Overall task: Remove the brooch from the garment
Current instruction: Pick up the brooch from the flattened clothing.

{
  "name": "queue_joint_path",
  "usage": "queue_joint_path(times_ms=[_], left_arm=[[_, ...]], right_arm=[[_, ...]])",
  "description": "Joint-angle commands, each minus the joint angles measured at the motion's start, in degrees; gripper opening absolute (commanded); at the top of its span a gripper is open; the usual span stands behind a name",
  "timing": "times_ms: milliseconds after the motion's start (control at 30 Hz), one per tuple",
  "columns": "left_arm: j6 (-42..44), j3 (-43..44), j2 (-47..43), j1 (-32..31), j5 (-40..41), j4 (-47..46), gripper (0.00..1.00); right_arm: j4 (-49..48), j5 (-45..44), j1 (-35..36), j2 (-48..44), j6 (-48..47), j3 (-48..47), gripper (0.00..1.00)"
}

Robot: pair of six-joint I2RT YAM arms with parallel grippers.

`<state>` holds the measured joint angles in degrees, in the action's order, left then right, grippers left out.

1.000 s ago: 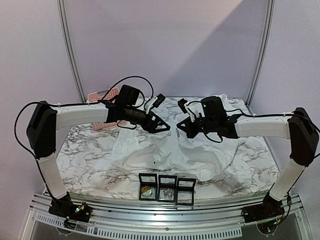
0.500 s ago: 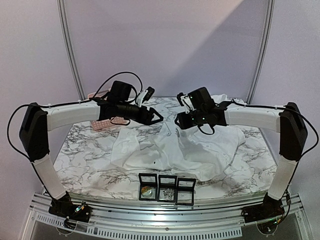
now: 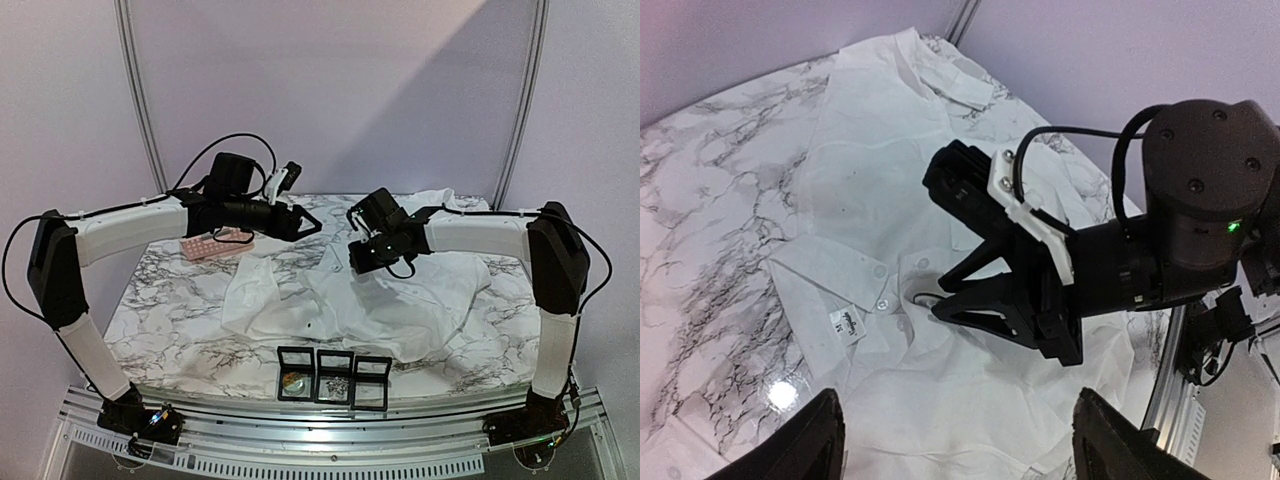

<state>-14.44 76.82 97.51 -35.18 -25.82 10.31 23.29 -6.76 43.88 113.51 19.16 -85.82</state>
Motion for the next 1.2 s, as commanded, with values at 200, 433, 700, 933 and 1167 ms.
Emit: queue_joint_path(times_ms=[200, 433, 700, 933, 1167], left_arm=[[-0.09, 0.96, -0.59, 0.20, 0.86, 1.82, 0.78], [0.95, 0.99, -0.10, 0.20, -0.13, 1.91, 0.79], [0.76, 0.54, 1.52, 0.20, -7.99, -1.33, 0.79], [0.23, -0.14, 2.74, 0.15, -13.56, -4.28, 0.79], [-1.69, -1.25, 5.91, 0.13, -17.04, -7.91, 0.80]], right_arm=[[1.65, -1.57, 0.60, 2.44, 0.87, -1.70, 0.09], [-2.66, -2.20, 0.57, 0.28, 2.75, 1.16, 0.00], [-23.70, 7.73, -2.90, -10.05, 2.52, 13.62, 0.00], [-38.96, 21.15, -6.10, -16.75, 2.11, 23.01, 0.00], [-49.57, 31.72, -6.78, -17.98, 2.54, 28.24, 0.00]])
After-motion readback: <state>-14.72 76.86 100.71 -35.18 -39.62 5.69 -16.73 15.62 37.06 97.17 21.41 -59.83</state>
